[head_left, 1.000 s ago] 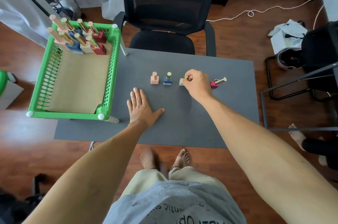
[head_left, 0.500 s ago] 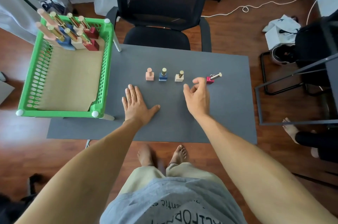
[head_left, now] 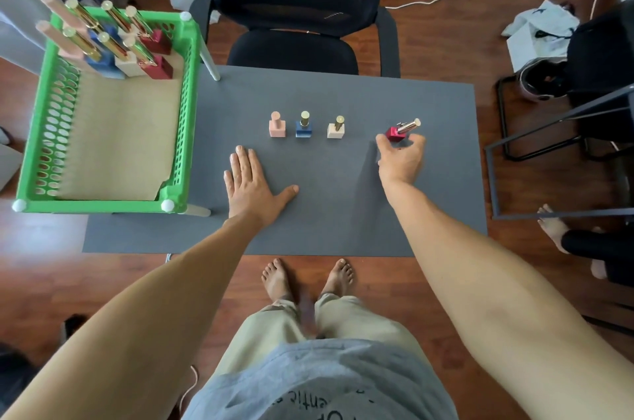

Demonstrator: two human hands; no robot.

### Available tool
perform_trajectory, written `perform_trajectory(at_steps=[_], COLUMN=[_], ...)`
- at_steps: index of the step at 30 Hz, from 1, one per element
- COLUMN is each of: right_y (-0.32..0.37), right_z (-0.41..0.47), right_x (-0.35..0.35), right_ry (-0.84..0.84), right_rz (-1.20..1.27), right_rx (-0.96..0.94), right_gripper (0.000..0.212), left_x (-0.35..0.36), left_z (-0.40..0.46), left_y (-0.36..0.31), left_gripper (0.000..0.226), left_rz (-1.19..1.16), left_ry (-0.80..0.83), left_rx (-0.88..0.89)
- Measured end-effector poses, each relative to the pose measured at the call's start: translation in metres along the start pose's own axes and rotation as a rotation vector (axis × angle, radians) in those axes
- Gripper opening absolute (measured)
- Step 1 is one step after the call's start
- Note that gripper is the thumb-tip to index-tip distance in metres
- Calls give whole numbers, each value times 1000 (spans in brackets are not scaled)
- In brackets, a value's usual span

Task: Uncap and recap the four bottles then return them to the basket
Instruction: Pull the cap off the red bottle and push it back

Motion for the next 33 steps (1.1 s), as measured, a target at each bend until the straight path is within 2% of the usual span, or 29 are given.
perform_trajectory(at_steps=[9,14,20,23,26,33], right_y=[10,22,15,19,26,40], right_z=[2,-18,-41,-53,-63,-83], right_x=[0,-6,-4,-2,-1,5], right_ry=[-41,-63,69,161,214,299], right_rz=[-54,-75,78,82,99,179], right_rx=[-3,-148,-167,-193,-221,-266], right_gripper=[33,27,23,35,27,25], left_x=[-4,-8,-16,-21,-27,-41], left_z=[-2,-4,-5,-5,-4,-6], left_y=[2,0,-2,-1,-2,-7], left_gripper=[121,120,116,111,106,89], left_rz=[1,-25,-32,-33,-33,-89], left_ry=[0,22,77,104,110,121], left_rx=[13,25,38,47,53,63])
Point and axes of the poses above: each hand's wrist, its own z-axis towards the middle knuckle, its own x-axis out of the palm, y = z × x, the point moved 8 cm from there along z, towards the middle knuckle, and after that the axes turned 11 degrees about y, right-handed, at the moved point
